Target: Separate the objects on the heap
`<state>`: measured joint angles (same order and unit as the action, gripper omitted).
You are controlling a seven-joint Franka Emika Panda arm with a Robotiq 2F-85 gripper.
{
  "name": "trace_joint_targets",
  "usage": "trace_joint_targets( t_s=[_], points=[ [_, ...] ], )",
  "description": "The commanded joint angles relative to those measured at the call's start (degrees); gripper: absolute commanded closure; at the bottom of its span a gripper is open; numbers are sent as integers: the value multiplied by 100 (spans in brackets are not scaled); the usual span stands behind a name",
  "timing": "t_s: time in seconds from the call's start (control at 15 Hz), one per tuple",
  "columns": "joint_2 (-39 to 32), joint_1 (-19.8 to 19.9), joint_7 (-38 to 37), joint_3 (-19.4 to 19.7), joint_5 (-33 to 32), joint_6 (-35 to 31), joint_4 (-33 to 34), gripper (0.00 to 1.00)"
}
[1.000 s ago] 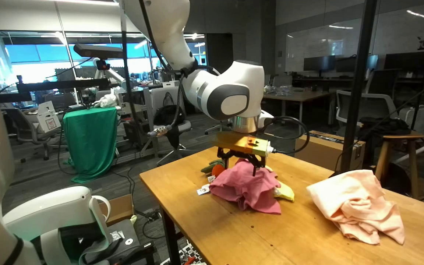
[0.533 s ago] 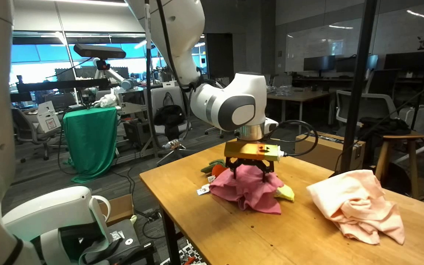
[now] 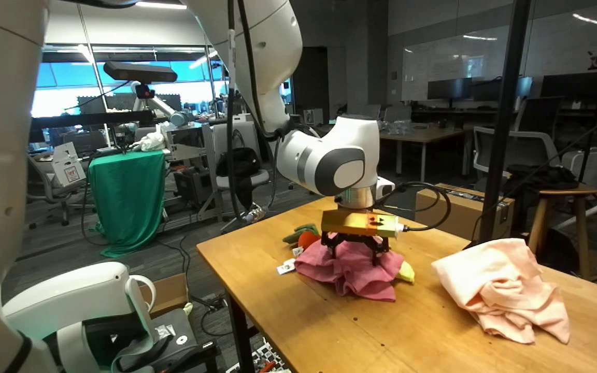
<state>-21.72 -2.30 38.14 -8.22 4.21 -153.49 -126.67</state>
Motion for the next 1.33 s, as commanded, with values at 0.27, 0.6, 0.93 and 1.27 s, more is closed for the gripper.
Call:
trace_joint_targets(
  t_s=[0.27, 0.6, 0.93, 1.27],
  points=[
    [-215, 83, -420, -82, -305, -48, 151, 25],
    [-204, 62, -688, -32, -493, -43, 137, 57],
    [-161, 13, -1126, 88, -841, -16, 101, 90],
    [128, -6, -1706, 351, -1168, -32, -99, 91]
  ],
)
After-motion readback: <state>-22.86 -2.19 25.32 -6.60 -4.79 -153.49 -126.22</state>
